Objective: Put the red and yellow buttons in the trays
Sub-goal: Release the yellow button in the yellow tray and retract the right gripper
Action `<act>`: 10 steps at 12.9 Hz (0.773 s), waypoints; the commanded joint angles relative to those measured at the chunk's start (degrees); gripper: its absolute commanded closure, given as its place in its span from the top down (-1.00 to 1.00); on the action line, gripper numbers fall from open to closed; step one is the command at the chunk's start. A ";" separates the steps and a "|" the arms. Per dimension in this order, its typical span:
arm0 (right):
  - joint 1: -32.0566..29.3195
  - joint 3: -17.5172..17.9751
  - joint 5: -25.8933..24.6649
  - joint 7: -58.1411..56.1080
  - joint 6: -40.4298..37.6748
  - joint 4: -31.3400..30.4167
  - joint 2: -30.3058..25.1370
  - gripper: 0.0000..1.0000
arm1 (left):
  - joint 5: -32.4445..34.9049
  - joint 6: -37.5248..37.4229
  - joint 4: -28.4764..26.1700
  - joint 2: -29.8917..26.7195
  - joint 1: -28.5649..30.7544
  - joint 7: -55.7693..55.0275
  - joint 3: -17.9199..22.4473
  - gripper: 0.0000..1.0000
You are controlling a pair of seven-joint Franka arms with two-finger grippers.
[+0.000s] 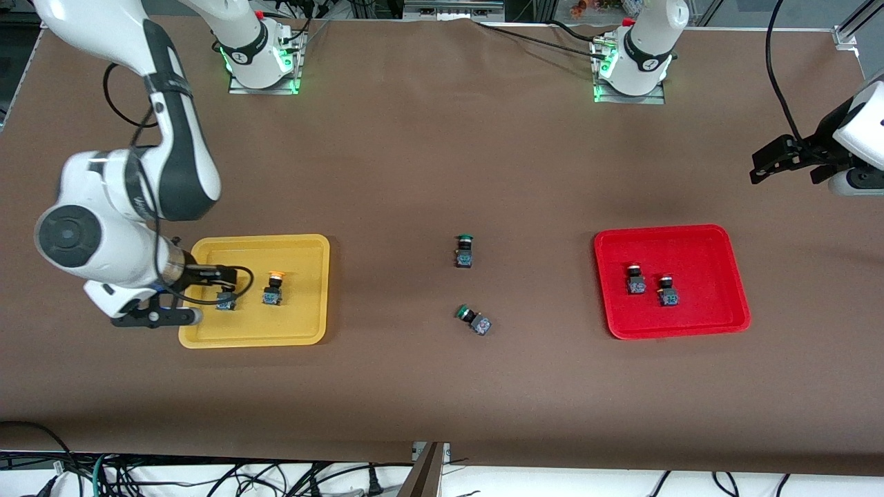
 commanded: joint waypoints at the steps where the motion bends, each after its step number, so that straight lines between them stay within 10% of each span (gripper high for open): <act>1: -0.28 -1.58 0.97 -5.20 -9.47 7.53 0.37 1.00 | -0.68 -3.59 4.32 2.19 -0.46 -0.79 0.15 1.00; 8: -1.33 -1.25 0.53 -6.10 -18.38 7.22 -10.25 1.00 | -0.59 -6.15 8.46 5.35 0.16 -0.79 0.15 1.00; 10: -6.75 5.49 0.45 -6.01 -17.59 1.08 -16.30 1.00 | -0.77 -6.15 8.46 5.62 0.33 -0.97 0.23 1.00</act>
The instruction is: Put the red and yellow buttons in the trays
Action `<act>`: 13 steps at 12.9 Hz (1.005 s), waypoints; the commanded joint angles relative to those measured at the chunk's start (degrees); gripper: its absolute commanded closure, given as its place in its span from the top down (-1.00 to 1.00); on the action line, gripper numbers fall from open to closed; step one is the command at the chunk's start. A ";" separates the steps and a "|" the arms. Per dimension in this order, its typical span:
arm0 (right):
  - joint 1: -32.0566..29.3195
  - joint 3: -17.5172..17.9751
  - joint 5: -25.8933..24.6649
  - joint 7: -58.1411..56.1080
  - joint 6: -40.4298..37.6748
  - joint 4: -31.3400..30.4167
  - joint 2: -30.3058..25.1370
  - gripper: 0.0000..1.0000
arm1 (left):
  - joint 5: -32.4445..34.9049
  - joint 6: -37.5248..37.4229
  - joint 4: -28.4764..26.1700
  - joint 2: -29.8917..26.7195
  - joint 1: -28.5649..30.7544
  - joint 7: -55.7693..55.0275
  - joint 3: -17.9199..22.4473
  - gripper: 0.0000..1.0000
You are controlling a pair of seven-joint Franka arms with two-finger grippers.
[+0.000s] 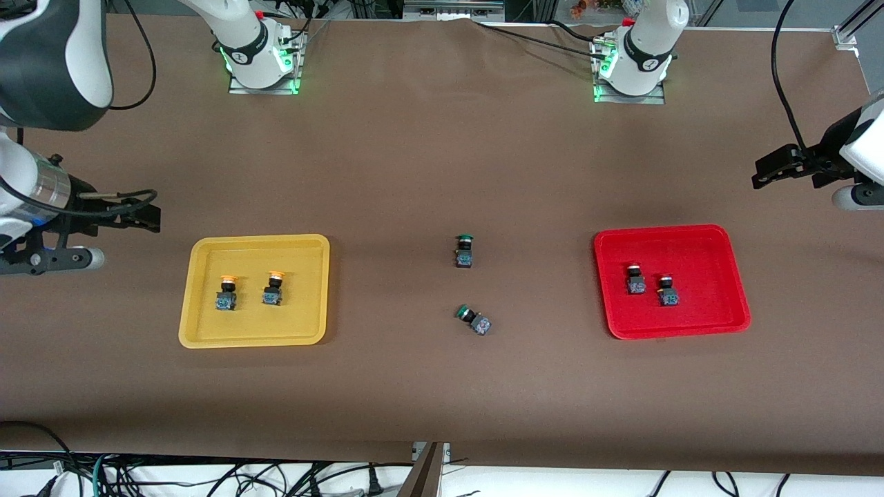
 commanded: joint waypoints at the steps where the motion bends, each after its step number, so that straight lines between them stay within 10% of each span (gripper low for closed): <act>1: -7.81 8.85 0.45 -0.12 1.06 -9.52 -8.12 1.00 | -0.59 -1.57 2.15 0.81 0.39 -0.38 0.10 1.00; 13: -9.69 9.41 -0.43 -0.39 0.89 -18.16 -17.81 1.00 | -0.68 -1.75 2.15 0.81 0.39 0.06 0.19 1.00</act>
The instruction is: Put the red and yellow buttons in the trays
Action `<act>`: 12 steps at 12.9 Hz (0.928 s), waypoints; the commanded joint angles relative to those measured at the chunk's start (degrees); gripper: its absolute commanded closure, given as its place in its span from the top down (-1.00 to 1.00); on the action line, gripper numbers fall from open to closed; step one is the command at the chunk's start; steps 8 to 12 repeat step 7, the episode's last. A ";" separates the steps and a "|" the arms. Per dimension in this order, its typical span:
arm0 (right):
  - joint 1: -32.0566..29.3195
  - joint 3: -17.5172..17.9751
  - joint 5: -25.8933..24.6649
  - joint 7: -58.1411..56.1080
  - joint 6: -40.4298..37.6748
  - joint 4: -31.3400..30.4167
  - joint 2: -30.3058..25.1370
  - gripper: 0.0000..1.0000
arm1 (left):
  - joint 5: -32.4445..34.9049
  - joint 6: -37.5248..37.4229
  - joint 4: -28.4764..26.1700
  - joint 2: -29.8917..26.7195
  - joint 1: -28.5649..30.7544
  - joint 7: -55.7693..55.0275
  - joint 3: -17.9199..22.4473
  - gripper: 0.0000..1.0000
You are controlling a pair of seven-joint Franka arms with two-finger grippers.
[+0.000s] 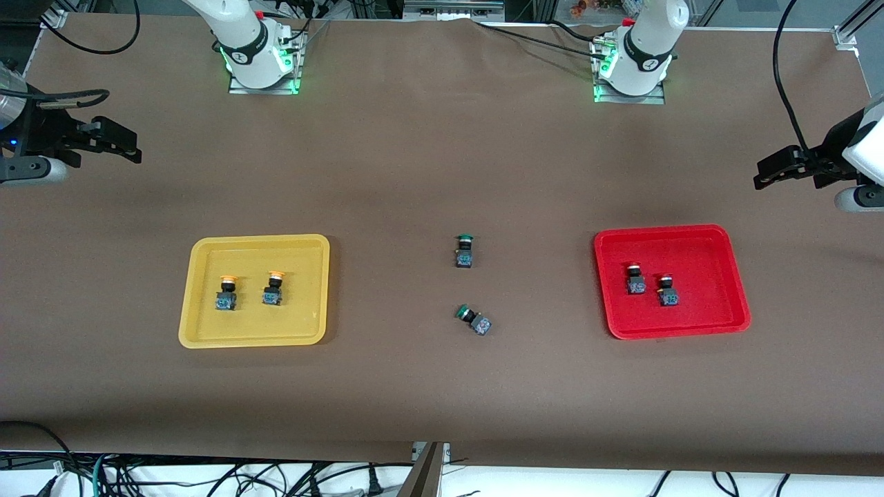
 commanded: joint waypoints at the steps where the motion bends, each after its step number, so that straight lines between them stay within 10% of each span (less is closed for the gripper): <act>1: -0.76 0.81 -0.34 -0.39 0.60 -0.61 -0.35 1.00 | -0.68 -1.36 1.87 0.71 0.26 -0.10 0.01 1.00; 12: -0.76 0.81 -0.43 -0.57 0.69 1.06 0.62 1.00 | -0.68 -1.36 1.87 0.80 -0.09 -0.19 -0.26 1.00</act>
